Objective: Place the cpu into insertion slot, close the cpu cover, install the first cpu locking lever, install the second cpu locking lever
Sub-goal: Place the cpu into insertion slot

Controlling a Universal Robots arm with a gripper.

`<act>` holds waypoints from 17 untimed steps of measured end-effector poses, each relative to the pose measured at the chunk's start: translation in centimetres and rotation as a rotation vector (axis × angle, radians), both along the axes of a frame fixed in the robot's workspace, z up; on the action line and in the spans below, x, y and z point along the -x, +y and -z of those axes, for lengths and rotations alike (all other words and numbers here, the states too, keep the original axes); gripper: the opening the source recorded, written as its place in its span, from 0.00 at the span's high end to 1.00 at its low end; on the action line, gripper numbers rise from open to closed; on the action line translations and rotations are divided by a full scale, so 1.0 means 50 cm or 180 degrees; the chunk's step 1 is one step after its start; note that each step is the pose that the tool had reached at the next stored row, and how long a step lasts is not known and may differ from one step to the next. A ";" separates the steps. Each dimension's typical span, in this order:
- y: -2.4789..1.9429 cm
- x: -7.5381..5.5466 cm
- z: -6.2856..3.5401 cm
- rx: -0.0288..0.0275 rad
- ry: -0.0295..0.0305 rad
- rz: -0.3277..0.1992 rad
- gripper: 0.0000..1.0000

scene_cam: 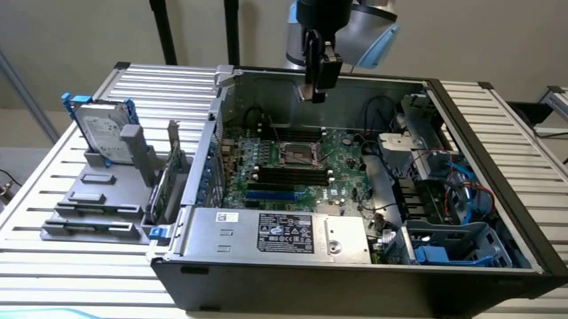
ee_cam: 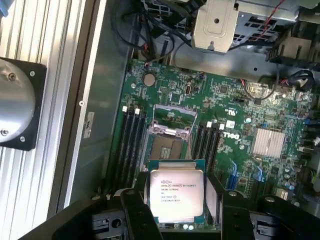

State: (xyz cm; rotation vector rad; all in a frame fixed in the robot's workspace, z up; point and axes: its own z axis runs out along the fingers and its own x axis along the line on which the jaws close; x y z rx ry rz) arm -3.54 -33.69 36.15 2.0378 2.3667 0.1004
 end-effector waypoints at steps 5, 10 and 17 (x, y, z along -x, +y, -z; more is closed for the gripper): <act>0.0000 0.000 0.001 0.0000 0.0039 0.0214 0.45; 0.0001 0.000 0.006 0.0001 0.0081 0.0413 0.45; 0.0066 0.000 0.016 -0.0001 0.0094 0.0545 0.45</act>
